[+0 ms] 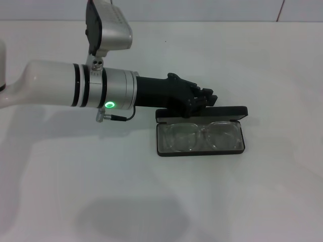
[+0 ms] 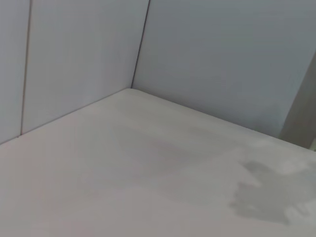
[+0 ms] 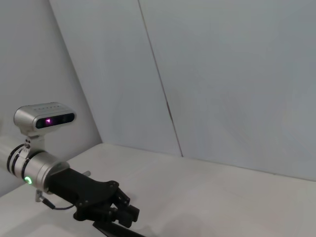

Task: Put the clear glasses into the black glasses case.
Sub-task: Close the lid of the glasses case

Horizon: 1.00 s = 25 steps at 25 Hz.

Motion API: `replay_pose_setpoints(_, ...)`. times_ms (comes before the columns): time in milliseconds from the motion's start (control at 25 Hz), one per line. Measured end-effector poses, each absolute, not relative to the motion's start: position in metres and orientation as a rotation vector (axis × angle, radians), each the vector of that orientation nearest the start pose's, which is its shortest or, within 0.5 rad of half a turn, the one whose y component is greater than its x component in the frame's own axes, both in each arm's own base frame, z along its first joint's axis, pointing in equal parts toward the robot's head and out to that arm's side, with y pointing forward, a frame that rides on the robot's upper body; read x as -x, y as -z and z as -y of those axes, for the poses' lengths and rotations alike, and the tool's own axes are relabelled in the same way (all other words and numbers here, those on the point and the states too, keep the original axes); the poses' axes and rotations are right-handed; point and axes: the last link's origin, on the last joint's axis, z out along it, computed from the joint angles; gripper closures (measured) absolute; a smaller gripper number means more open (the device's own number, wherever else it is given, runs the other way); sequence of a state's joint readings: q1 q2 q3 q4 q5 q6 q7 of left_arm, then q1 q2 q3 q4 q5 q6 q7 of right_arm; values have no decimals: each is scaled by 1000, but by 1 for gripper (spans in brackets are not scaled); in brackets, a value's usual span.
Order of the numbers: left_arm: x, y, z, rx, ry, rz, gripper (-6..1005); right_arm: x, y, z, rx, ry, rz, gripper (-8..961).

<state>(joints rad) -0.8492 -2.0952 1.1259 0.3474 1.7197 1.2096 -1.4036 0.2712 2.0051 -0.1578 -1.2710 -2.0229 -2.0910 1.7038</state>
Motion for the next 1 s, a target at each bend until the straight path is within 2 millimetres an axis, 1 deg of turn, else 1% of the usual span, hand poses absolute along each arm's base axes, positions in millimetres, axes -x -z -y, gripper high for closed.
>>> replay_pose_setpoints(1000,180,100,-368,2935,530,586,790,-312,-176,-226,2383,-715,-748,809)
